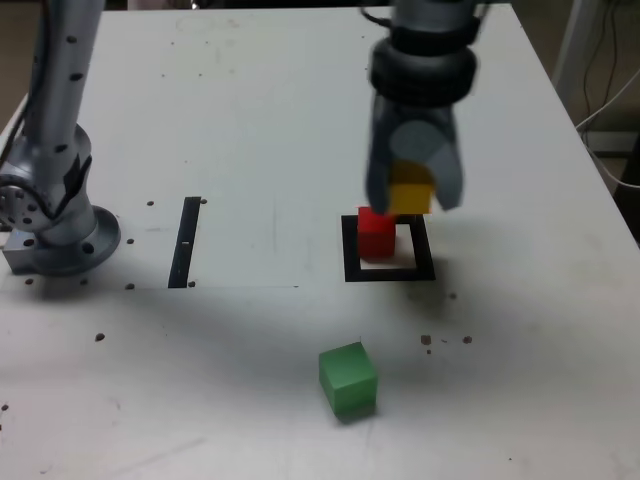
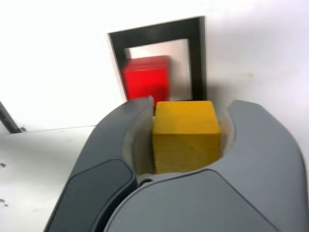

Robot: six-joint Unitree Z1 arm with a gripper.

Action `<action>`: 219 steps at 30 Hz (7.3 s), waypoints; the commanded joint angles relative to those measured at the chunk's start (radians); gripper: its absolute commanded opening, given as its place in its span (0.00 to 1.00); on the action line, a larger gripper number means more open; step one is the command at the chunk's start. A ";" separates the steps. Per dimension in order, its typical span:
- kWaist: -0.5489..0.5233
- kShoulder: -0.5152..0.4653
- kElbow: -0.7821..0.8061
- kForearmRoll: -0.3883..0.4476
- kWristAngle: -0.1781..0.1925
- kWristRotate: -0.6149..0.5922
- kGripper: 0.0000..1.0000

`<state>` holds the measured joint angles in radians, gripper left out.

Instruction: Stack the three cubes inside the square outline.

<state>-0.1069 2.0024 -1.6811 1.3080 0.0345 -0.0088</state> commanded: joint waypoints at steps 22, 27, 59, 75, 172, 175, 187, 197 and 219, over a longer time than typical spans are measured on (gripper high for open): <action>0.043 -0.018 0.113 -0.047 -0.021 0.010 0.29; 0.043 -0.008 0.116 -0.051 -0.025 0.013 0.29; 0.056 0.021 0.128 -0.072 -0.035 0.046 0.99; 0.033 -0.107 0.143 -0.023 0.037 0.001 0.99; -0.576 0.094 0.232 -0.200 0.173 0.201 0.83; -0.576 0.097 0.226 -0.197 0.179 0.187 0.74; -0.580 0.099 0.216 -0.202 0.202 0.158 0.35; -0.580 0.099 0.216 -0.197 0.202 0.150 0.34; -0.399 -0.004 0.047 0.095 0.115 0.020 0.34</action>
<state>-0.5236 2.0189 -1.6273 1.3900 0.1544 0.0273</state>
